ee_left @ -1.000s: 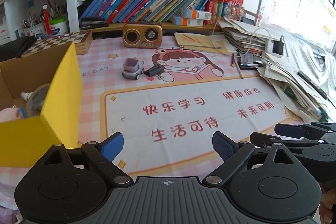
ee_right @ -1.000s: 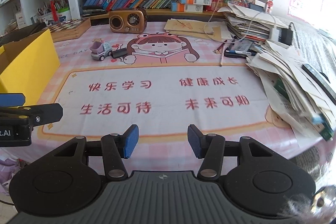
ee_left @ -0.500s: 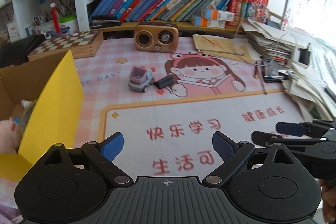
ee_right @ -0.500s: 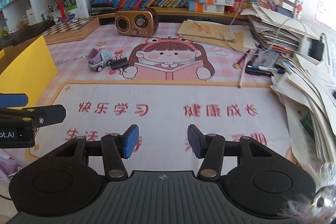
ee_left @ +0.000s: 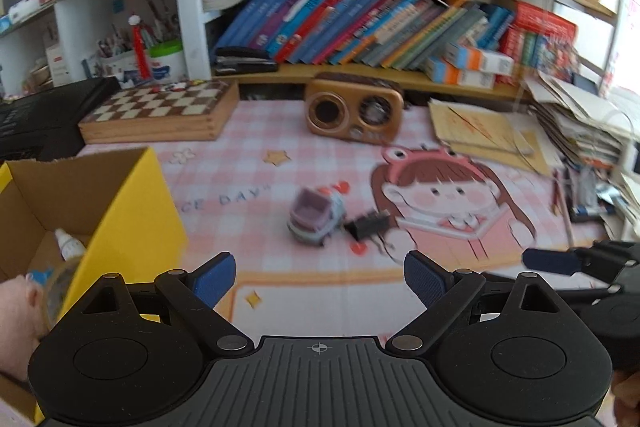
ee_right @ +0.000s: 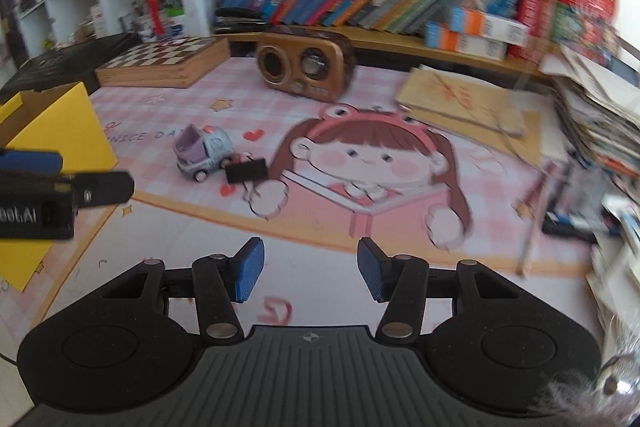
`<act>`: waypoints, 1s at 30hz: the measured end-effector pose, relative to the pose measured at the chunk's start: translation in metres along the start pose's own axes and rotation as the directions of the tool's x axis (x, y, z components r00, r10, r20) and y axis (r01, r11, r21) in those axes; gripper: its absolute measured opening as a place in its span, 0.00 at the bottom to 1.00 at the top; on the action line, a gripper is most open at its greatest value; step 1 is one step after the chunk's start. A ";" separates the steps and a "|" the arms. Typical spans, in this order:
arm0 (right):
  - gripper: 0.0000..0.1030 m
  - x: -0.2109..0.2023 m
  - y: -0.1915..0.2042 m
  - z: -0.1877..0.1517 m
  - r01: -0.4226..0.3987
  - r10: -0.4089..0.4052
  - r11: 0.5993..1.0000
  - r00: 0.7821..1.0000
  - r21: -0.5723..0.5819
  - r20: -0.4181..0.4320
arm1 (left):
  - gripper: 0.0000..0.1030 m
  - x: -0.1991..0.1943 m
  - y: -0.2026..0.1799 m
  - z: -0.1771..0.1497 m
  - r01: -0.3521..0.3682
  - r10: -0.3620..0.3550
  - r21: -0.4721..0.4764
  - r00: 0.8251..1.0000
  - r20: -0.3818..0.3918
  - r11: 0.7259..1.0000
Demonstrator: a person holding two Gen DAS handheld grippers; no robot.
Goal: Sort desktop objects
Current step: 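Grasp the black binder clip with the right gripper while the left grasps the grey toy car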
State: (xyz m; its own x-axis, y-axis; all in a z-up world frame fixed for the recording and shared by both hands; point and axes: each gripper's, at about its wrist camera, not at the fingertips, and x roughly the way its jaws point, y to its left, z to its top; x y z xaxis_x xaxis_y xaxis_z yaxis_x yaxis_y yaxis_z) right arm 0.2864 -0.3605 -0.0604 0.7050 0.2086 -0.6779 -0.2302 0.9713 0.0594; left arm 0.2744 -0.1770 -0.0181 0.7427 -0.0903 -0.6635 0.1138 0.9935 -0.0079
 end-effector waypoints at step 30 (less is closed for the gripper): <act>0.36 0.104 0.012 0.041 -0.098 0.097 0.991 0.995 -0.096 -0.007 | 0.90 0.074 0.005 0.032 -0.070 0.066 -0.050 0.995 -0.075 0.996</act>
State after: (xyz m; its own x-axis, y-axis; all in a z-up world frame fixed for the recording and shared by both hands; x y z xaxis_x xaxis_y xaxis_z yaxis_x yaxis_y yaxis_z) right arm 0.3847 -0.3225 -0.0998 0.6747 0.3015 -0.6738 -0.3611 0.9309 0.0550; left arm 0.3509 -0.1805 -0.0436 0.6972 -0.0188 -0.7167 0.0285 0.9996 0.0014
